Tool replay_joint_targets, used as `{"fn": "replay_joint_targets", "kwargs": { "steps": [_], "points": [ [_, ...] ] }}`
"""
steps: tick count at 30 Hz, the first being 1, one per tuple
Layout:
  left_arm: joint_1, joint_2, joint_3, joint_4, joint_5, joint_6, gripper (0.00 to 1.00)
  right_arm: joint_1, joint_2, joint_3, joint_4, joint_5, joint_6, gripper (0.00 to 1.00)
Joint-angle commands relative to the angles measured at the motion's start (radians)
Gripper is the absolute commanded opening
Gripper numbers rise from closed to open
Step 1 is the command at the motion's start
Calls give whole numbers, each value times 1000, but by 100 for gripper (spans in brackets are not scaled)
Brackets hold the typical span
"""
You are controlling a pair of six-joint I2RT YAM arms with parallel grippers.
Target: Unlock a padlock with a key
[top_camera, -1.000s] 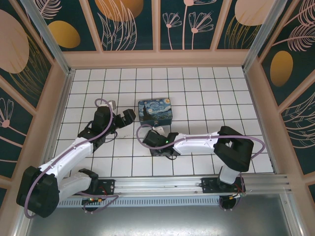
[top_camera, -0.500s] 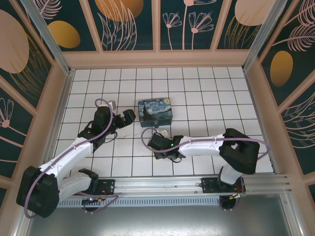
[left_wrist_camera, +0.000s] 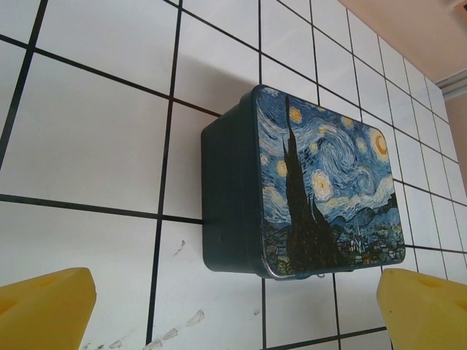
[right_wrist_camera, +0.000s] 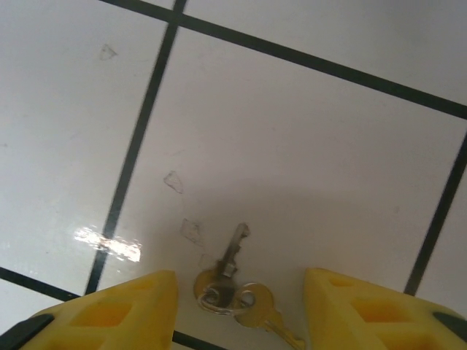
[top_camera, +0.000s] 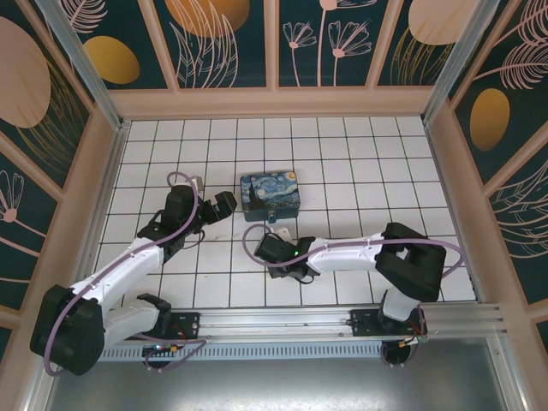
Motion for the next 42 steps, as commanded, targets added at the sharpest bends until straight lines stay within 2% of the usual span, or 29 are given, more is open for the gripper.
{"fn": "replay_joint_targets", "kwargs": {
  "steps": [1,12,16,24,33,42],
  "points": [
    [1,8,4,19,12,-9,99,30,50,35,-38,12,-22,49],
    [0,20,7,25,14,-8,99,58,87,24,-44,17,-3,39],
    [0,21,9,26,15,-7,99,49,61,-12,-20,6,13,29],
    [0,28,9,30,23,-10,99,23,40,-51,41,-16,29,0],
    [0,21,14,34,41,-7,99,1,-19,-55,67,-10,59,0],
    [0,21,30,59,81,-32,99,-54,-250,-139,156,-7,128,0]
  ]
}}
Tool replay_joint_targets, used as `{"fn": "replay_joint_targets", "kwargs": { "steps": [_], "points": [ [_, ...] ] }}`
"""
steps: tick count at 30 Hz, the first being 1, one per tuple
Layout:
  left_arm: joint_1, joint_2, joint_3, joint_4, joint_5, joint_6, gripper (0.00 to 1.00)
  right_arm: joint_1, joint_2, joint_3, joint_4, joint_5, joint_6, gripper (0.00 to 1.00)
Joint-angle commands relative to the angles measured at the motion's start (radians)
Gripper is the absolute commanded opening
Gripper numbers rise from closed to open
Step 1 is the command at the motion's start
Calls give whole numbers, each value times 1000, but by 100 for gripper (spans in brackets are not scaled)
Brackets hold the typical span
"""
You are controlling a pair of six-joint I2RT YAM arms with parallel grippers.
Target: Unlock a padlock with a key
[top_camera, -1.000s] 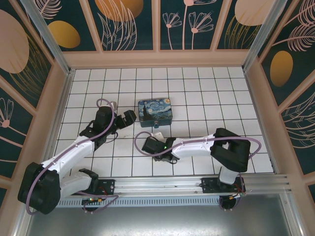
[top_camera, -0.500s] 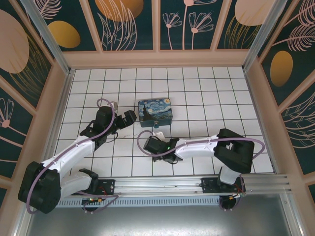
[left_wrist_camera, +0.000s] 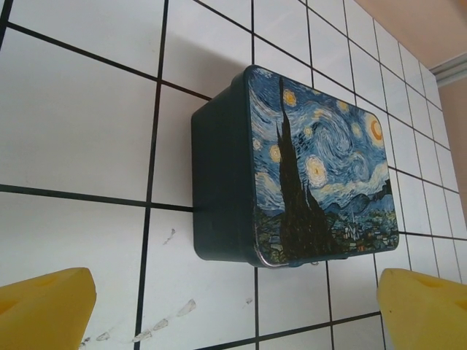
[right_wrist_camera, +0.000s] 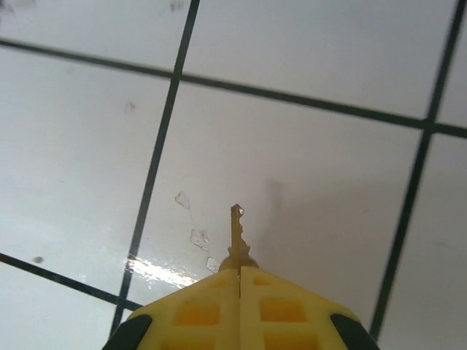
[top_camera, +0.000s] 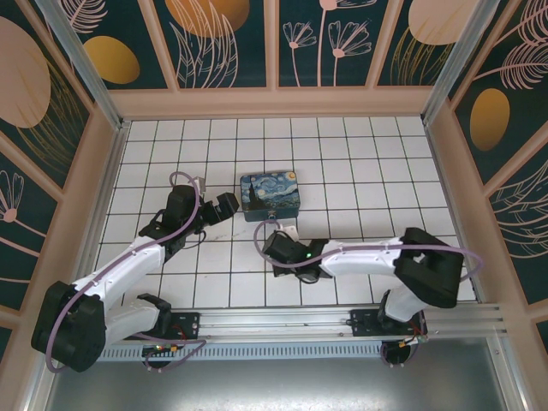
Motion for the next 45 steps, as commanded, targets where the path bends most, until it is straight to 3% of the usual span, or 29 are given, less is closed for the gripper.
{"fn": "replay_joint_targets", "kwargs": {
  "steps": [1,9,15,27,38,42,45],
  "points": [
    [0,4,30,55,39,-28,99,-30,-123,-38,59,-7,49,0],
    [0,28,23,140,132,-104,99,-113,-337,-102,148,-42,88,0],
    [0,28,-21,308,251,-260,99,-184,-424,-112,243,-45,155,0],
    [-29,-9,-140,610,311,-517,94,-211,-300,45,331,48,271,0],
    [-97,-21,-161,766,214,-792,87,-229,-266,23,456,92,428,0],
    [-107,8,-159,834,220,-818,82,-231,-260,12,499,94,470,0],
    [-115,32,-140,847,237,-751,75,-237,-246,14,521,75,497,0]
  ]
}}
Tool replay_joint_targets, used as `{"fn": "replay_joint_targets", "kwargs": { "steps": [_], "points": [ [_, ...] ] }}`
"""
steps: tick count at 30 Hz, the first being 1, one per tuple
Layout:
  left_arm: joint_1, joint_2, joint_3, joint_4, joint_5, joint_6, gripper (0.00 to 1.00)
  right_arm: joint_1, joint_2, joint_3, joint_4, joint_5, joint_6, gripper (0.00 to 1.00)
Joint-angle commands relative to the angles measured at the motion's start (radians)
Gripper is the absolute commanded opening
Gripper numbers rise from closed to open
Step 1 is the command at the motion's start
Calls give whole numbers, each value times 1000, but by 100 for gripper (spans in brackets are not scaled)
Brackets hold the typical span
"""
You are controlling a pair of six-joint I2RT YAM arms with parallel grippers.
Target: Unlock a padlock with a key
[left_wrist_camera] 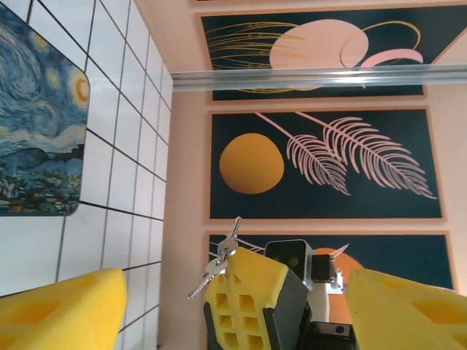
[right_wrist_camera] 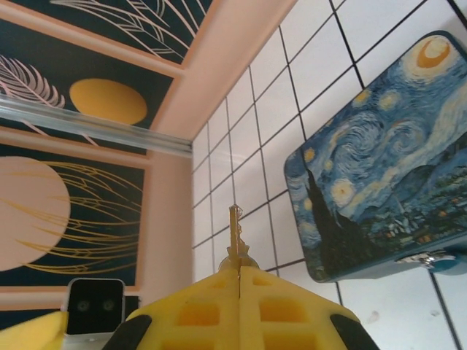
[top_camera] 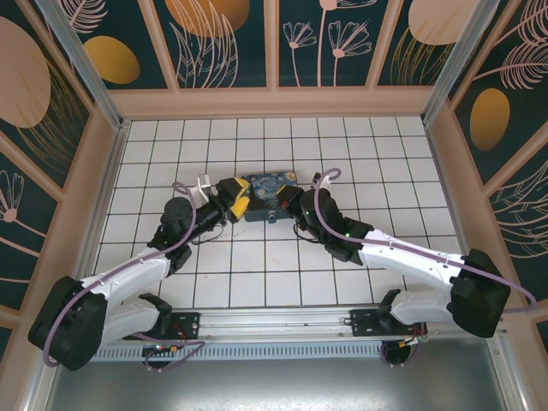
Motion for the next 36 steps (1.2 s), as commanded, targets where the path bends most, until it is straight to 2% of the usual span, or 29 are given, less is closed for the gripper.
{"fn": "replay_joint_targets", "kwargs": {
  "steps": [1,9,16,26,36],
  "points": [
    [-10,30,26,74,17,60,73,-12,26,-1,67,6,62,0],
    [-16,47,29,45,59,356,67,-34,56,13,64,-24,146,0],
    [-15,86,39,62,108,508,57,-44,92,36,66,-63,183,0],
    [-17,151,78,38,145,609,47,-51,113,51,73,-82,199,0],
    [-25,221,87,64,174,630,45,-52,138,60,92,-97,204,0]
  ]
}}
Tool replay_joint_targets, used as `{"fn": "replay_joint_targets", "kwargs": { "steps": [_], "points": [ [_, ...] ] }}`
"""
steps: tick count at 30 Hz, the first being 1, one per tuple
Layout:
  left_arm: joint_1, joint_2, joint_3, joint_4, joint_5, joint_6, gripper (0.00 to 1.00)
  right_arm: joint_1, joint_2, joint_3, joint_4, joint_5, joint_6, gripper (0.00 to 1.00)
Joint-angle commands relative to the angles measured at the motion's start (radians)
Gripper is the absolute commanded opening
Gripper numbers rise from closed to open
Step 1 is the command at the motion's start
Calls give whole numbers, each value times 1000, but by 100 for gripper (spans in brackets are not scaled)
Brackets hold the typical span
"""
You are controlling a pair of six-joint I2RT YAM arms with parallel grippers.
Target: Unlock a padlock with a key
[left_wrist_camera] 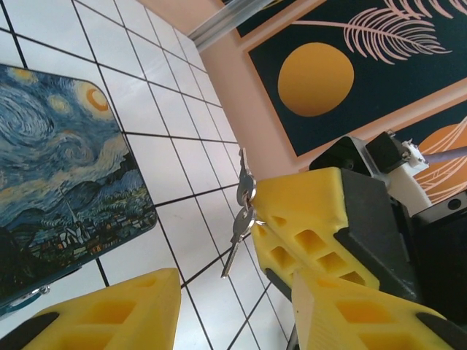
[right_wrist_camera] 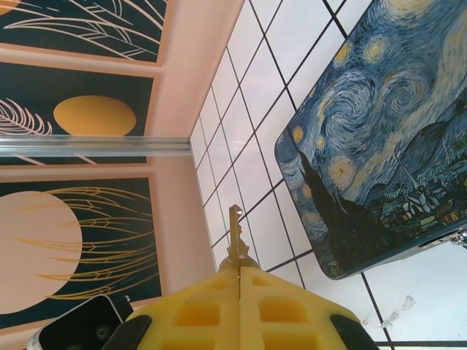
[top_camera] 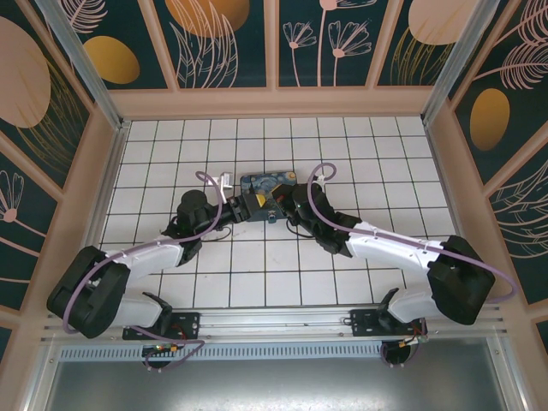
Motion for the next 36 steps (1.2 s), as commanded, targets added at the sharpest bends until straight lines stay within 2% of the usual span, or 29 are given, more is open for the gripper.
{"fn": "replay_joint_targets", "kwargs": {
  "steps": [1,20,29,36],
  "points": [
    [-10,17,27,49,29,34,45,-9,12,33,44,-10,13,0],
    [-20,91,73,64,32,34,40,-14,19,11,74,-31,20,0],
    [-21,109,84,65,31,35,29,-13,17,-8,85,-31,27,0],
    [-21,115,87,67,29,38,15,-17,17,-17,90,-34,29,0]
  ]
}}
